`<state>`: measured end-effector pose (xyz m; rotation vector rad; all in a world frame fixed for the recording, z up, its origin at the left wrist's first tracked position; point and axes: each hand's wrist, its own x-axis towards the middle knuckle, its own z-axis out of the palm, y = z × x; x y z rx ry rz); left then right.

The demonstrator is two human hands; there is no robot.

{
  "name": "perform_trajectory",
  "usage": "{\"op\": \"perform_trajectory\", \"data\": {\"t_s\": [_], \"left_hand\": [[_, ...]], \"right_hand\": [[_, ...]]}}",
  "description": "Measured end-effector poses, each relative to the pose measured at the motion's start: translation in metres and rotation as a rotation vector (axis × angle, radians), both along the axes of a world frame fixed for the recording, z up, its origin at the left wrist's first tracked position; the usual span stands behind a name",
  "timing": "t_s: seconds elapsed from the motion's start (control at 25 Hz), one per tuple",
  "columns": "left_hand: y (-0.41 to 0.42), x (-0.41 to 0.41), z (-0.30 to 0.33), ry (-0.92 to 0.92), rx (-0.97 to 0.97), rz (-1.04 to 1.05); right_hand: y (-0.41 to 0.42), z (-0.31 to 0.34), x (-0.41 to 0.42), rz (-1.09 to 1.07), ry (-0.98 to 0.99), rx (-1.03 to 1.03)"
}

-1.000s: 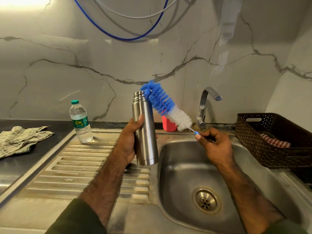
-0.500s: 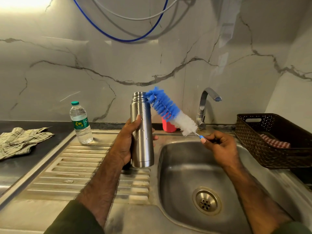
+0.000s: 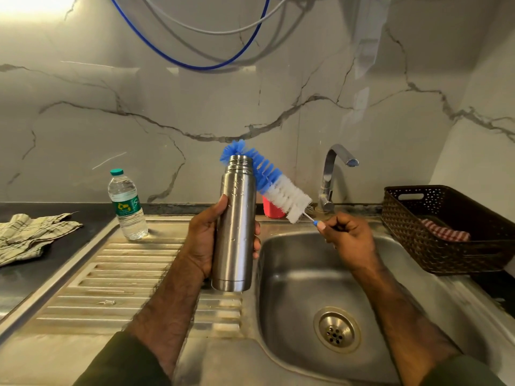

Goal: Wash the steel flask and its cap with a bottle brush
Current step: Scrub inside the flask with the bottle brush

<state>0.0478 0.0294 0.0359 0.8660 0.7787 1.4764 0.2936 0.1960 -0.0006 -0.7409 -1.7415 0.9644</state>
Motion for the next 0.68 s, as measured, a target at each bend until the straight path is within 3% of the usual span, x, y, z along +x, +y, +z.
{"op": "perform_trajectory", "data": {"t_s": [0.28,0.48,0.68], "left_hand": [[0.001,-0.012,0.001,-0.029,-0.002,0.055],[0.01,-0.005,0.002,-0.03,-0.029,0.294],[0.01,-0.017,0.006,-0.006,-0.009,0.535]], "right_hand": [[0.0,0.009,0.016,0.044,0.083,-0.025],[-0.016,0.008,-0.003,0.083,-0.011,0.086],[-0.028,0.01,0.0,0.151,-0.075,0.055]]}}
